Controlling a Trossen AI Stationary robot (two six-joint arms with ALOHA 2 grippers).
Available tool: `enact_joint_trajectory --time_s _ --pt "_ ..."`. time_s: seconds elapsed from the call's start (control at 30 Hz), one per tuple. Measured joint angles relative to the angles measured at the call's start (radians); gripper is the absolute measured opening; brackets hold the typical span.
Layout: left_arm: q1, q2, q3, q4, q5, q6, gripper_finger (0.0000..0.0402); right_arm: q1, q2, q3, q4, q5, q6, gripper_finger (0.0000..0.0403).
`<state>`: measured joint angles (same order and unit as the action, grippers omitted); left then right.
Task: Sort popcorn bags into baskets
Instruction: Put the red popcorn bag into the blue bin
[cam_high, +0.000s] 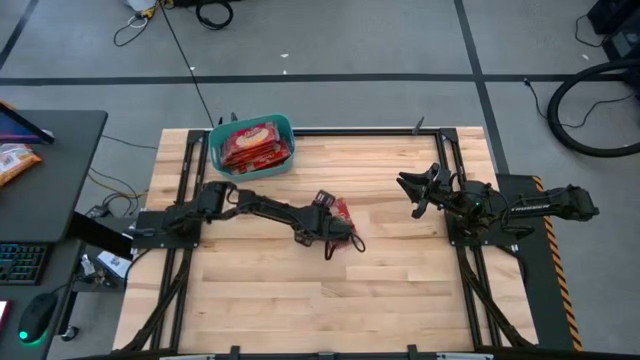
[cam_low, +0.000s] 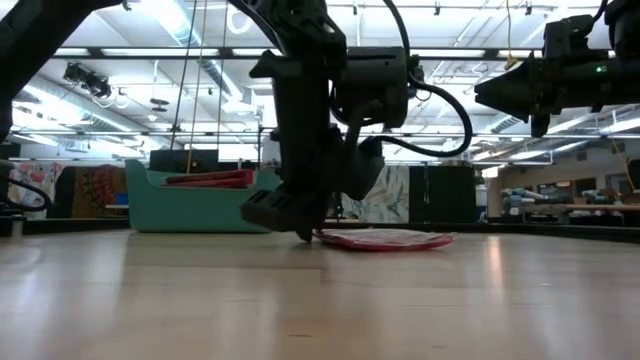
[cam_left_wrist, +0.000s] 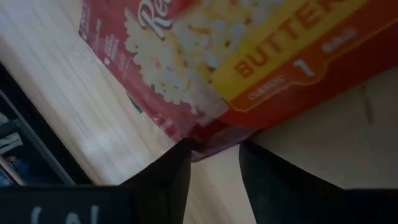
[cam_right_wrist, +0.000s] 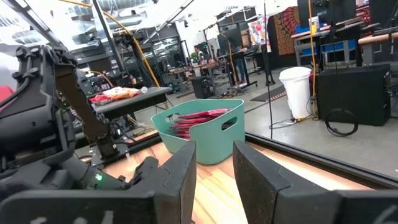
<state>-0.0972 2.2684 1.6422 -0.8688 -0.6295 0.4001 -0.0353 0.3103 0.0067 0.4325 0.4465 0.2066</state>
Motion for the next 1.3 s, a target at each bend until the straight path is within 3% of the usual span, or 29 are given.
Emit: enact_joint_trajectory --time_s 0.37,0.7,0.97,1.3 --pt "0.018 0.001 0.000 0.081 0.048 0.144 0.0126 0.000 0.000 0.000 0.000 0.000 0.000 0.0110" --pt "0.017 0.003 -0.001 0.093 0.090 0.078 0.0009 0.000 0.000 0.000 0.000 0.000 0.000 0.0110" --pt "0.016 -0.051 -0.006 0.034 0.122 -0.079 0.0004 0.000 0.000 0.000 0.000 0.000 0.000 0.0110" --pt "0.002 -0.243 -0.004 -0.056 -0.017 -0.186 0.0002 0.000 0.000 0.000 0.000 0.000 0.000 0.0110"
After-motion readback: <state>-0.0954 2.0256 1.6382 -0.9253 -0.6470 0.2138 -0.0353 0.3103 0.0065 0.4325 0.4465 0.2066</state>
